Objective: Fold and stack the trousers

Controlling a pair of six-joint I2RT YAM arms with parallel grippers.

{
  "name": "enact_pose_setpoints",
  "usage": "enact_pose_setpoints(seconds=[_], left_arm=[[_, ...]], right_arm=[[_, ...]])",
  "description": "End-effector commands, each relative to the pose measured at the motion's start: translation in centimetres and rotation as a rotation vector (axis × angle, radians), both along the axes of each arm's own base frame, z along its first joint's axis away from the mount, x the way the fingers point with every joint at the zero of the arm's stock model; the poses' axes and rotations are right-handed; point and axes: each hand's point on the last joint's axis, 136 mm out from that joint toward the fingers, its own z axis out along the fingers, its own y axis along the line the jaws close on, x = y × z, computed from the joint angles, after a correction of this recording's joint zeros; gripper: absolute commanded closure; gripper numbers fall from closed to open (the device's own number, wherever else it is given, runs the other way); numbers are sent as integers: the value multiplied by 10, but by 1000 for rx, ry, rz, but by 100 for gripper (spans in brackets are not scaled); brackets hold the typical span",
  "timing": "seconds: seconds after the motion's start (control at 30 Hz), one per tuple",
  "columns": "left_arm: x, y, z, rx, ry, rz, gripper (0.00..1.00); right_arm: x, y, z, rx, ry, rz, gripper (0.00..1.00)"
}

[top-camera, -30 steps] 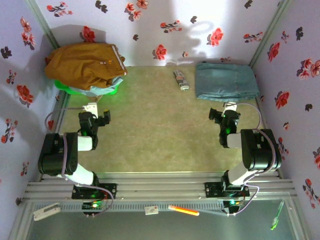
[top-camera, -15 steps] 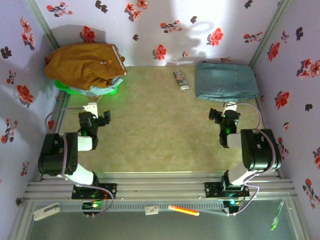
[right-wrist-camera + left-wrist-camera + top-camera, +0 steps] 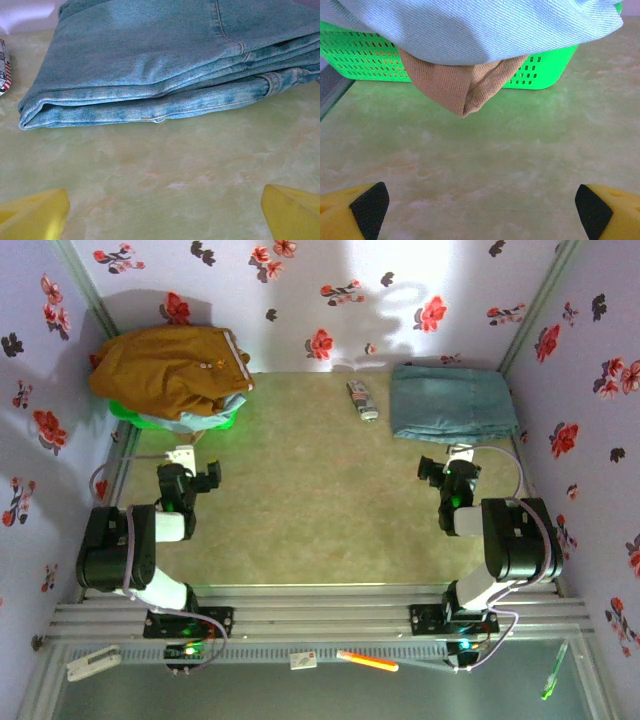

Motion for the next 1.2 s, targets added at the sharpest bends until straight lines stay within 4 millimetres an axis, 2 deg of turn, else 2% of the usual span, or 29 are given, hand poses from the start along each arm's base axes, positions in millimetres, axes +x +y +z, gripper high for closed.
enact_pose_setpoints(seconds=[0.0,0.07,0.2,0.3,0.37,0.4,0.47,0.53,0.6,0.63,0.67,0.7,0.77,0.8,0.83,0.87,1.0,1.17], left_arm=[[5,4,6,10,-11,15,0],[1,9,20,9,-9,47,1],[-8,2,68,2,-37,14,0],[-20,3,121,-72,-102,45,1],[-29,5,162,-172,-134,92,1],[-34,7,179,-240,-139,130,1],[-48,20,215,-480,-153,273,1],[-68,27,233,-648,-134,368,1],[-83,31,245,-724,-163,382,1],[-83,27,254,-744,-197,320,1],[-85,27,262,-761,-225,283,1],[-86,29,265,-759,-234,279,1],[-84,39,265,-741,-232,311,1],[-80,44,260,-745,-208,334,10],[-73,48,256,-732,-168,357,24],[-64,50,249,-699,-104,366,32],[-22,50,221,-498,181,415,28],[35,20,197,-191,379,380,14]], right_arm=[[2,-2,6,8,-21,-5,1],[1,-7,11,2,-28,-35,1],[3,-3,43,-11,10,-20,1],[4,6,88,24,15,-58,1],[2,15,130,83,36,-103,1],[0,19,146,144,54,-115,1],[-2,34,171,412,95,-107,1],[0,48,179,642,103,-55,1],[4,61,181,812,74,22,1],[6,70,183,857,51,94,4],[7,76,182,877,41,137,18],[7,79,181,887,43,152,25],[7,84,172,899,83,169,27],[6,88,167,912,110,179,25],[6,91,162,925,132,180,24],[5,93,157,934,144,181,22],[0,98,140,930,180,161,18],[-6,108,126,900,220,168,11]])
